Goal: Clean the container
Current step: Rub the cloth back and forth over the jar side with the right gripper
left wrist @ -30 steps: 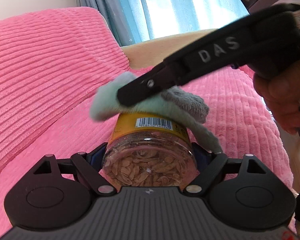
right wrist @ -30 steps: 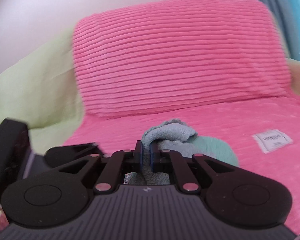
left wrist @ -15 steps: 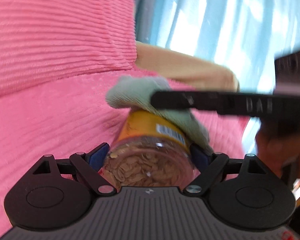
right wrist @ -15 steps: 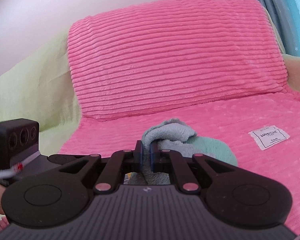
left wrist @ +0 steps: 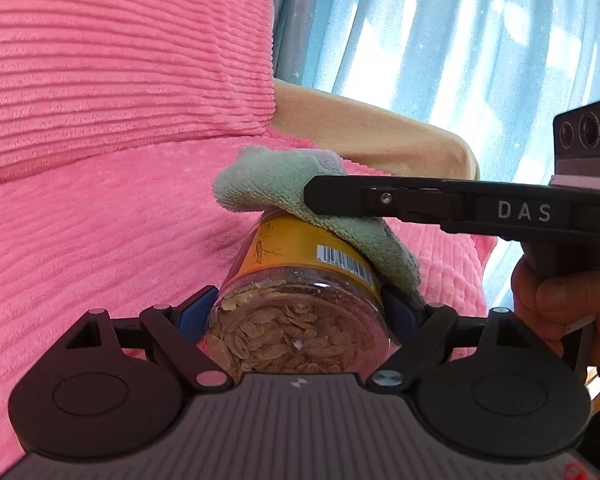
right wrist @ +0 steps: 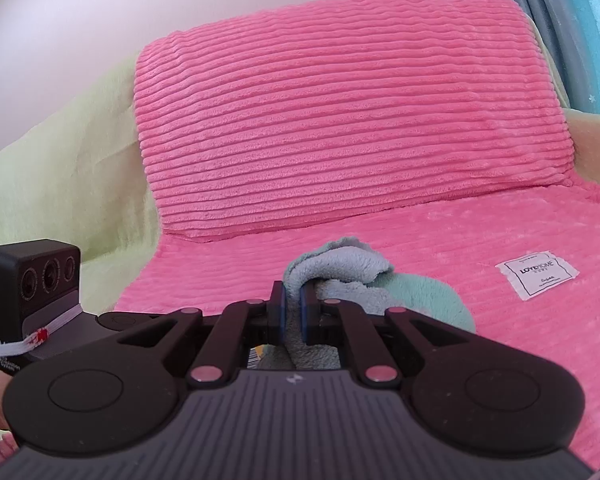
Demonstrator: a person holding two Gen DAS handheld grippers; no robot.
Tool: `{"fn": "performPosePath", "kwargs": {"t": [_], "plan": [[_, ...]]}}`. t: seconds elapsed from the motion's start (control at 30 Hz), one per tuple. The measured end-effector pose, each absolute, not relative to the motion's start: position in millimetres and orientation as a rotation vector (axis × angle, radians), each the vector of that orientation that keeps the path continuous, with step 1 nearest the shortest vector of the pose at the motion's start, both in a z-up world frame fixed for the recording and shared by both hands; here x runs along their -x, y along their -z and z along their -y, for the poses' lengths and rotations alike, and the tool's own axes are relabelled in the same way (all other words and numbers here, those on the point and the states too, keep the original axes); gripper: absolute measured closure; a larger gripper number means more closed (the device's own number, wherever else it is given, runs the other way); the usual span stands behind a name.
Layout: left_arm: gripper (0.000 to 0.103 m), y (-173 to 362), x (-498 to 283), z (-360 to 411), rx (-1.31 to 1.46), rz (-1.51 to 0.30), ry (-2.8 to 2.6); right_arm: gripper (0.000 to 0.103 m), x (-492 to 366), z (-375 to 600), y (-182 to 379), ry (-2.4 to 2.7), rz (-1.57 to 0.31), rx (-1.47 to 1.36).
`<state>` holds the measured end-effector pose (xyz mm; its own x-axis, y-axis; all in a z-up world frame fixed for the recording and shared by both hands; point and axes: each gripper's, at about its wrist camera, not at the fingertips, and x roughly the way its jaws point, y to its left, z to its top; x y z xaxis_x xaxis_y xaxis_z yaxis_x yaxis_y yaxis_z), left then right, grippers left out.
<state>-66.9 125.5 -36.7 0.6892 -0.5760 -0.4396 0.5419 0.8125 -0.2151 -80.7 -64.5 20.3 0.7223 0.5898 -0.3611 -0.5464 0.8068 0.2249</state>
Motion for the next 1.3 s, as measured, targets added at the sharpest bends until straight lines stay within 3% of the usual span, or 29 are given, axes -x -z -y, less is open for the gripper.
{"fn": "performPosePath", "kwargs": {"t": [0.27,0.53,0.67,0.9,1.3], "plan": [[0.017,35,86,-86,-0.389,-0.364,0.559,0.097,81,64,-21,-0.662,-0.446,-0.109],[0.017,32,80,-96,-0.393,-0.36,0.565,0.098,73,60,-21,-0.843,-0.468,-0.066],[0.017,31,70,-94,-0.399,-0.361,0.565,0.099,69,67,-21,-0.682,-0.436,-0.059],[0.017,27,58,-95,-0.342,-0.39,0.569,0.098,64,67,-20,-0.637,-0.433,-0.087],[0.015,30,27,-134,0.102,-0.54,0.626,0.099,67,70,-20,-0.632,-0.438,-0.102]]}}
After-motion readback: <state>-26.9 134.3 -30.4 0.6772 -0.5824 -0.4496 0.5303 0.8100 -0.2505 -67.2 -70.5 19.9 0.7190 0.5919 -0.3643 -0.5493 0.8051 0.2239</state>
